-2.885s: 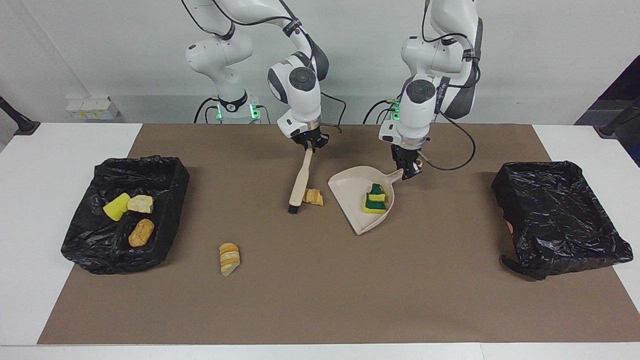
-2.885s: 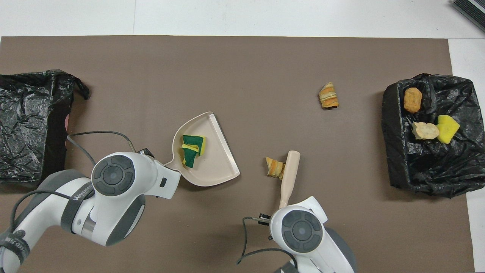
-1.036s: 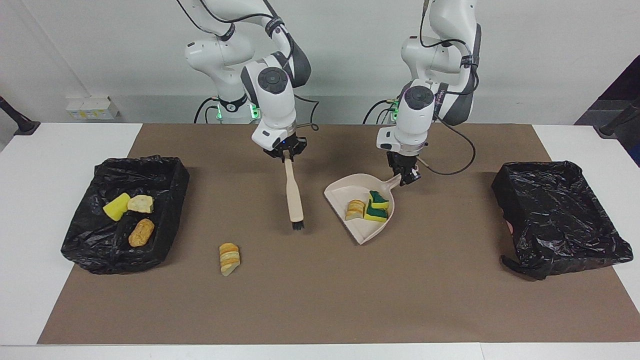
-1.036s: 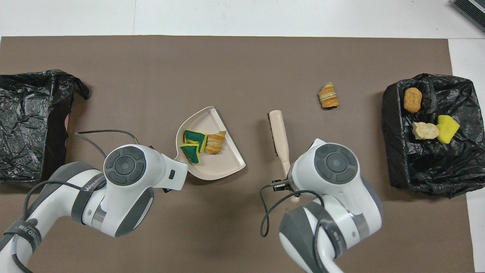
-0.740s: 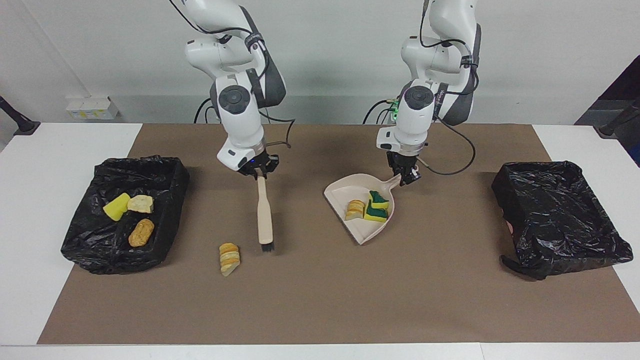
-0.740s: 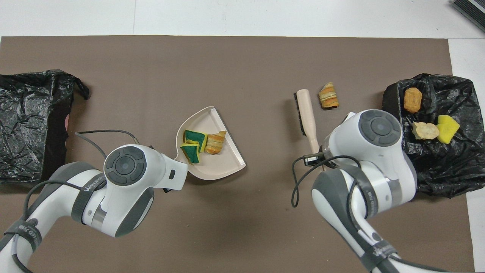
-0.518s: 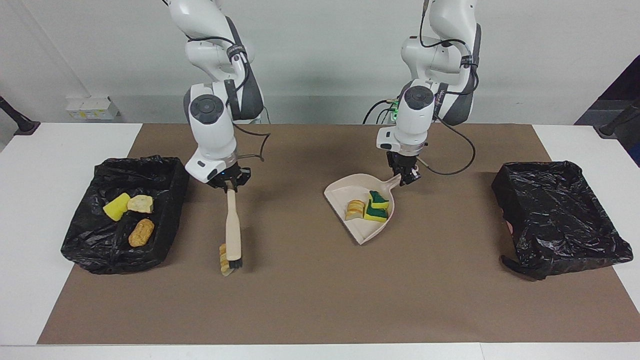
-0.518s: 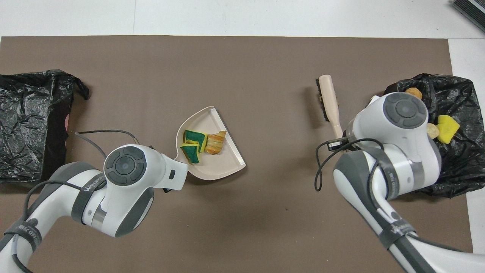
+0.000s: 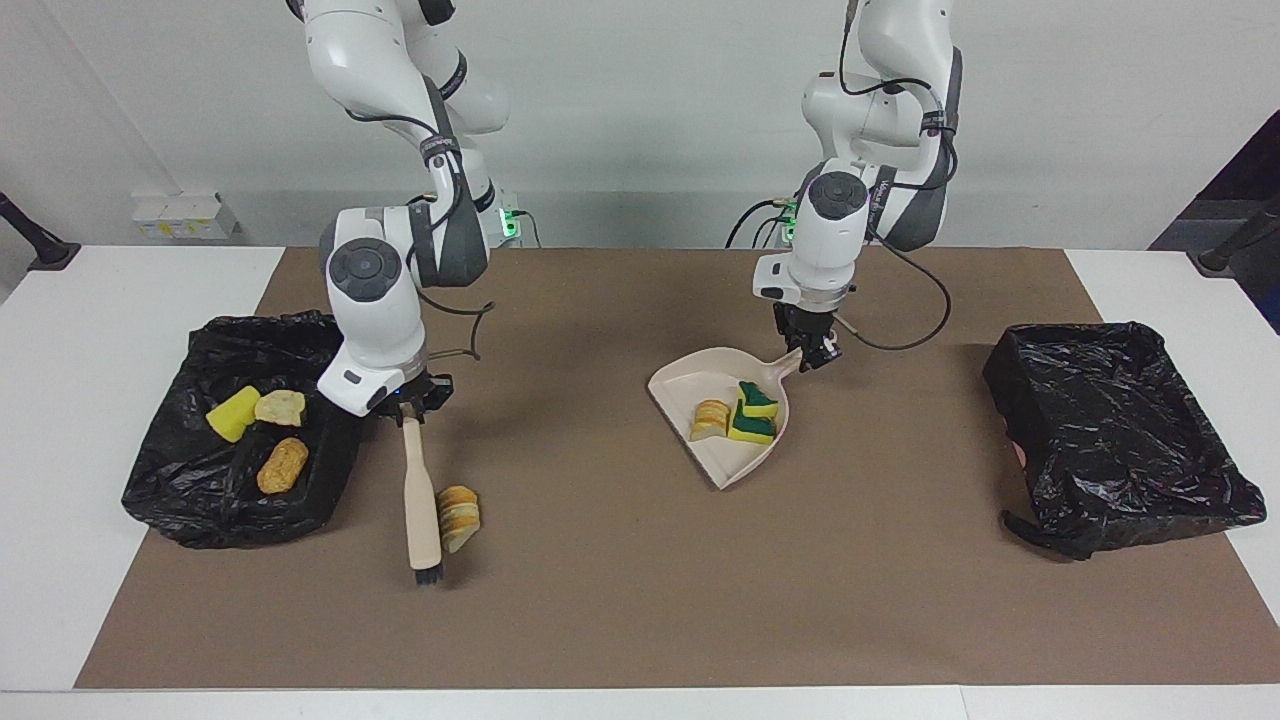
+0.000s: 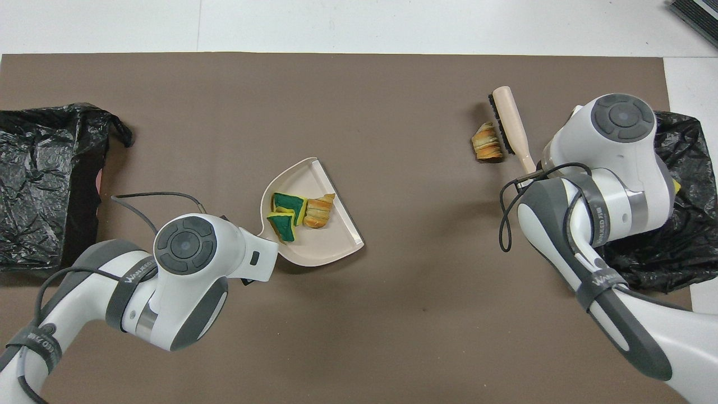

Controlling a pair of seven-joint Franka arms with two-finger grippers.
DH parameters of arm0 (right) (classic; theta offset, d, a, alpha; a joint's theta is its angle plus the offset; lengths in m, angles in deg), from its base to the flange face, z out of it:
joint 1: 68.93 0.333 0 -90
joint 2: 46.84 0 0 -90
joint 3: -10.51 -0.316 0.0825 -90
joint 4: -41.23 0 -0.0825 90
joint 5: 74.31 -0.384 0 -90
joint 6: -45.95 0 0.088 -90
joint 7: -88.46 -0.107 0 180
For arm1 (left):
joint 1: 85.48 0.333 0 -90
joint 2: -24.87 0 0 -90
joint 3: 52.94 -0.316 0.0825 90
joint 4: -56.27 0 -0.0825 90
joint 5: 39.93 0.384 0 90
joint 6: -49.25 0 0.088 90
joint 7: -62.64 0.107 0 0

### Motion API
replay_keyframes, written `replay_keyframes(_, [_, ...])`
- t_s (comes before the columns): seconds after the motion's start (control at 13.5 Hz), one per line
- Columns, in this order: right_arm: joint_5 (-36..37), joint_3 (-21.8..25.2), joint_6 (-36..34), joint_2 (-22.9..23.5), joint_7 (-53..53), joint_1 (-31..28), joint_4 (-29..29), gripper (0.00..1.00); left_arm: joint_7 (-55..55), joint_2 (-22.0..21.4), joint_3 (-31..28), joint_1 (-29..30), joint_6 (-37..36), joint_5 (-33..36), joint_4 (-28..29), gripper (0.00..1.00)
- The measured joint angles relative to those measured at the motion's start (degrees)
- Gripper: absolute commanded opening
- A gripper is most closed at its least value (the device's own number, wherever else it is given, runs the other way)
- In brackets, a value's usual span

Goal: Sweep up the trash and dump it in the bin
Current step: 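Reach the brush with the right gripper to the far bread piece, then sweep the far bread piece into the dustpan with the right gripper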

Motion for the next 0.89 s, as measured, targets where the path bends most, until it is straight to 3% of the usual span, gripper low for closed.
replay_keyframes(0.37, [-0.34, -0.84, -2.08, 1.21, -0.86, 3.37, 0.33, 0.0, -0.04, 0.0, 0.0, 0.0, -0.04, 0.0, 0.04, 0.0])
replay_keyframes(0.89, [-11.92, -1.63, -6.84, 0.5, -13.58, 17.44, 0.83, 0.0, -2.41, -0.07, 0.2, -0.02, -3.92, -0.94, -0.01, 0.0])
